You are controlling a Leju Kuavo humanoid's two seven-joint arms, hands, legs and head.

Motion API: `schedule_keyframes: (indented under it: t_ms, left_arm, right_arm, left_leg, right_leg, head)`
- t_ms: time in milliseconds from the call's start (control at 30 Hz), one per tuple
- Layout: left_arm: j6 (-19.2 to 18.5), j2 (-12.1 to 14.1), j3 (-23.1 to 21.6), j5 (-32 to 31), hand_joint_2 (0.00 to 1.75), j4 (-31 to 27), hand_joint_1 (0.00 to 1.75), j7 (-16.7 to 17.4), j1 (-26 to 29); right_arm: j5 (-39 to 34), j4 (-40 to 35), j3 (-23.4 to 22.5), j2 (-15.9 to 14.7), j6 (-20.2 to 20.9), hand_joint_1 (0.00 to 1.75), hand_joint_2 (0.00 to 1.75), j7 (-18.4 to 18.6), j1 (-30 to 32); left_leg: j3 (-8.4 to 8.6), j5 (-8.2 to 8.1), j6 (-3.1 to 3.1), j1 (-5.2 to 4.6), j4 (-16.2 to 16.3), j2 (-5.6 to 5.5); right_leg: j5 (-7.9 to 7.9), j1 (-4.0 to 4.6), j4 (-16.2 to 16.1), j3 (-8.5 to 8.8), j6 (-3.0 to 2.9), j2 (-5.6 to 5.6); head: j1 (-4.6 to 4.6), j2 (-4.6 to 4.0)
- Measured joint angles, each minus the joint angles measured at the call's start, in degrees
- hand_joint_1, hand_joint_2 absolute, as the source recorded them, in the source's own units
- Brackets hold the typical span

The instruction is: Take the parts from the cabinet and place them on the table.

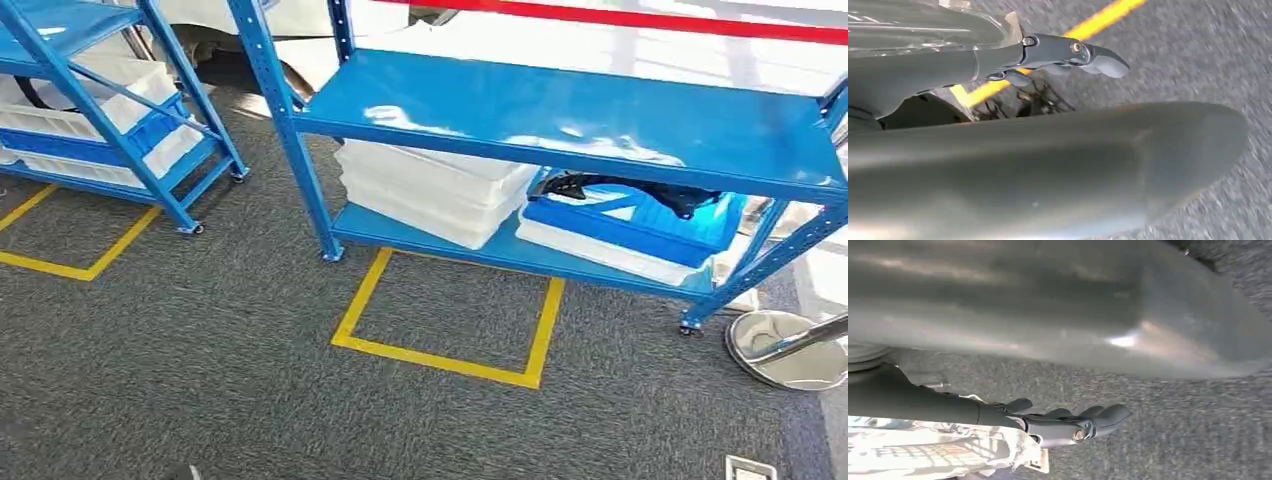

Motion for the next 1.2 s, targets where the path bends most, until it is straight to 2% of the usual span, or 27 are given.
schedule_keyframes:
  t_ms: [33,100,133,167,200,267,300,333,367,400,467,500,533,567,600,667,700,800,833,867,900,967,1000,1033,1067,1133,1200]
  left_arm:
    - [0.0,0.0,0.0,0.1,0.0,0.0,0.0,0.0,0.1]
    - [0.0,0.1,0.0,0.3,0.0,0.0,0.0,-0.1,0.2]
    - [0.0,0.1,0.0,0.2,0.0,0.0,0.0,-0.1,0.1]
    - [0.0,0.1,0.0,0.2,0.0,0.0,0.0,-0.1,0.0]
    - [0.0,0.0,0.0,0.2,0.0,0.0,0.0,-0.1,0.0]
    - [0.0,0.0,0.0,0.2,0.0,0.0,0.0,-0.1,-0.1]
    - [0.0,0.0,0.0,0.2,0.0,0.0,0.0,-0.1,0.0]
    - [0.0,0.0,0.0,0.2,0.0,0.0,0.0,-0.1,0.1]
    - [0.0,0.0,0.0,0.2,0.0,0.0,0.0,-0.1,0.2]
    - [0.0,0.0,0.0,0.2,0.0,0.0,0.0,-0.1,0.2]
    - [0.0,0.0,0.0,0.2,0.0,0.0,0.0,-0.1,0.1]
    - [0.0,0.0,0.0,0.2,0.0,0.0,0.0,-0.1,0.0]
    - [0.0,0.0,0.0,-0.4,0.0,0.0,0.0,-0.1,-0.2]
    - [0.0,0.0,0.0,-0.5,0.0,0.0,0.0,0.0,-0.2]
    - [0.0,0.0,0.0,-0.5,0.0,0.0,0.0,-0.1,0.0]
    - [0.0,0.0,0.0,-0.3,0.0,0.0,0.0,-0.2,-0.1]
    - [-0.1,0.0,0.0,-0.3,0.0,0.0,0.0,-0.2,-0.2]
    - [-0.1,0.0,0.0,-0.5,0.0,0.0,0.0,-0.3,-0.2]
    - [-0.1,0.0,0.0,-0.5,0.0,0.0,0.0,-0.2,-0.1]
    - [0.0,0.0,0.0,-0.4,0.0,0.0,0.0,-0.2,0.0]
    - [0.0,0.0,0.0,-0.4,0.0,0.0,0.0,-0.2,0.0]
    - [0.0,0.0,0.0,-0.4,0.0,0.0,0.0,-0.2,0.1]
    - [0.0,0.0,0.0,-0.4,0.0,0.0,0.0,-0.2,0.0]
    - [0.0,0.0,0.0,-0.6,0.0,0.0,0.0,-0.2,-0.1]
    - [0.0,0.0,0.0,-0.4,0.0,0.0,0.0,-0.2,-0.1]
    - [0.1,0.1,0.0,-0.2,0.0,0.0,0.0,-0.2,0.1]
    - [0.0,0.1,0.0,-0.4,0.0,0.0,0.0,-0.2,-0.1]
  right_arm:
    - [0.0,0.0,0.0,0.0,0.1,0.0,0.0,0.0,-0.2]
    - [0.1,0.0,0.0,0.0,0.2,0.0,0.0,0.0,-0.2]
    - [0.1,0.0,0.0,-0.1,0.2,0.0,0.0,0.0,-0.2]
    - [0.1,0.0,0.0,0.0,0.2,0.0,0.0,-0.1,-0.3]
    - [0.1,0.0,0.0,0.0,0.3,0.0,0.0,-0.1,-0.4]
    - [0.1,0.0,0.1,0.0,0.5,0.0,0.0,-0.1,-0.5]
    - [0.1,0.0,0.1,0.0,0.5,0.0,0.0,-0.1,-0.4]
    - [0.1,0.0,0.1,0.0,0.5,0.0,0.0,-0.1,-0.3]
    - [0.0,0.0,0.1,-0.1,0.5,0.0,0.0,-0.1,-0.2]
    - [0.0,0.0,0.1,-0.1,0.5,0.0,0.0,-0.1,-0.1]
    - [0.0,0.0,0.1,-0.2,0.5,0.0,0.0,-0.2,-0.1]
    - [0.0,0.1,0.1,-0.2,0.5,0.0,0.0,-0.2,0.0]
    - [0.0,0.1,0.1,-0.2,0.5,0.0,0.0,-0.2,-0.3]
    - [0.0,0.1,0.1,-0.2,0.6,0.0,0.0,-0.2,-0.3]
    - [0.0,0.1,0.1,-0.2,0.6,0.0,0.0,-0.2,-0.2]
    - [0.0,0.1,0.1,-0.3,0.6,0.0,0.0,-0.3,0.1]
    - [0.0,0.0,0.1,-0.3,0.6,0.0,0.0,-0.3,0.1]
    - [0.0,0.1,0.1,-0.3,0.7,0.0,0.0,-0.4,-0.2]
    - [0.1,0.0,0.1,-0.3,0.7,0.0,0.0,-0.5,-0.2]
    - [0.1,0.0,0.1,-0.3,0.7,0.0,0.0,-0.5,-0.1]
    - [0.1,0.0,0.1,-0.3,0.7,0.0,0.0,-0.5,-0.1]
    - [0.2,0.1,0.1,-0.3,0.7,0.0,0.0,-0.5,-0.2]
    - [0.2,0.1,0.1,-0.2,0.8,0.0,0.0,-0.5,0.0]
    - [0.2,0.1,0.1,-0.2,0.8,0.0,0.0,-0.5,-0.2]
    - [0.2,0.1,0.1,-0.2,0.9,0.0,0.0,-0.4,-0.4]
    - [0.2,0.1,0.1,-0.1,0.9,0.0,0.0,-0.4,-0.3]
    - [0.2,0.1,0.1,-0.2,1.0,0.0,0.0,-0.3,-0.4]
  left_leg:
    - [0.43,0.66,0.04,-0.13,-0.8,-0.01]
    - [1.12,0.01,0.6,-0.26,-1.4,-0.07]
    - [1.97,0.07,0.75,0.24,-2.0,-0.16]
    - [2.71,-0.12,1.0,0.43,-2.4,-0.15]
    - [3.12,-0.32,1.24,0.54,-2.6,-0.1]
    - [3.77,-1.03,1.23,0.72,-2.6,-0.06]
    - [4.2,-1.46,1.16,0.79,-2.6,-0.07]
    - [4.77,-1.92,1.02,0.9,-2.6,-0.11]
    - [5.45,-2.45,0.82,1.03,-2.6,-0.17]
    - [6.33,-3.04,0.51,1.24,-2.6,-0.23]
    - [7.99,-4.16,-0.12,1.64,-2.8,-0.17]
    - [8.14,-4.14,-0.34,1.56,-3.4,-0.1]
    - [7.78,-4.01,-0.71,1.47,-3.4,-0.1]
    - [7.78,-4.24,-1.12,1.3,-3.6,-0.08]
    - [8.25,-4.14,-1.34,1.24,-3.5,-0.02]
    - [8.64,-4.69,-1.74,1.43,-3.0,-0.01]
    - [7.76,-5.4,-1.8,1.33,-0.8,-0.05]
    - [-0.01,-9.75,-1.89,1.13,11.8,-0.05]
    - [-2.1,-9.87,-1.82,1.01,14.3,-0.06]
    - [-2.83,-8.64,-1.61,0.94,14.0,-0.06]
    - [-2.5,-5.82,-1.29,0.86,11.3,-0.06]
    - [-0.19,1.07,-0.38,0.5,2.6,-0.05]
    - [0.02,0.72,-0.06,0.2,1.8,-0.04]
    - [-0.11,-2.16,-0.03,-0.15,0.1,-0.01]
    - [0.52,-0.46,0.09,-0.18,-0.4,-0.08]
    - [1.15,-0.52,0.44,-0.15,-0.9,-0.13]
    - [2.34,-0.51,0.86,0.29,-1.6,-0.15]
  right_leg:
    - [-0.38,-0.08,0.1,-0.08,0.51,0.0]
    - [-0.44,-0.15,0.1,0.89,0.92,-0.14]
    - [-0.73,-0.15,0.6,0.87,1.16,-0.18]
    - [-1.25,-0.22,2.1,0.5,1.7,-0.35]
    - [-2.57,-0.33,5.0,-1.1,2.08,-0.44]
    - [-5.49,-0.69,12.9,-6.19,2.85,-0.47]
    - [-6.16,-0.89,16.0,-8.53,3.09,-0.49]
    - [-5.37,-1.04,16.8,-9.9,3.27,-0.51]
    - [-3.06,-1.13,15.0,-9.92,3.4,-0.52]
    - [0.37,-1.18,11.1,-9.01,3.59,-0.54]
    - [5.3,-1.18,4.2,-6.68,3.77,-0.62]
    - [5.38,-0.84,4.5,-7.33,3.54,-0.7]
    - [3.67,-0.45,2.0,-7.06,2.85,-1.05]
    - [4.0,-0.4,1.9,-7.0,1.68,-1.01]
    - [3.58,-0.41,1.5,-6.94,1.12,-1.02]
    - [3.35,-0.89,0.7,-5.4,0.36,-0.98]
    - [3.12,-0.85,0.4,-4.78,-0.02,-0.96]
    - [2.23,-0.64,0.4,-3.81,-0.76,-0.85]
    - [1.8,-0.54,0.4,-3.3,-0.84,-0.76]
    - [1.39,-0.45,0.4,-2.66,-0.86,-0.64]
    - [0.85,-0.36,0.4,-1.87,-0.79,-0.51]
    - [-0.19,-0.27,0.4,-0.35,-0.43,-0.44]
    - [-0.52,-0.34,0.3,0.08,-0.18,-0.47]
    - [-0.77,-0.36,0.5,-0.04,0.24,-0.3]
    - [-1.21,-0.34,0.4,0.0,0.79,-0.33]
    - [-0.98,-0.32,0.8,0.98,1.4,-0.45]
    - [-2.2,-0.43,2.7,0.44,2.03,-0.61]
  head:
    - [-0.35,0.0]
    - [-0.33,0.0]
    - [-0.35,0.0]
    - [-0.24,0.0]
    - [-0.22,0.0]
    - [-0.2,0.0]
    - [-0.2,0.0]
    - [-0.2,0.0]
    - [-0.2,0.0]
    - [-0.2,0.0]
    - [-0.2,0.0]
    - [-0.09,0.0]
    - [0.02,0.0]
    - [-0.31,0.0]
    - [-0.31,0.0]
    - [-0.37,0.0]
    - [-0.39,0.0]
    - [-0.44,0.0]
    - [-0.42,0.0]
    - [-0.44,0.0]
    - [-0.42,0.0]
    - [-0.42,0.0]
    - [-0.15,0.0]
    - [-0.31,0.0]
    - [-0.55,0.0]
    - [-0.42,0.0]
    - [-0.31,0.0]
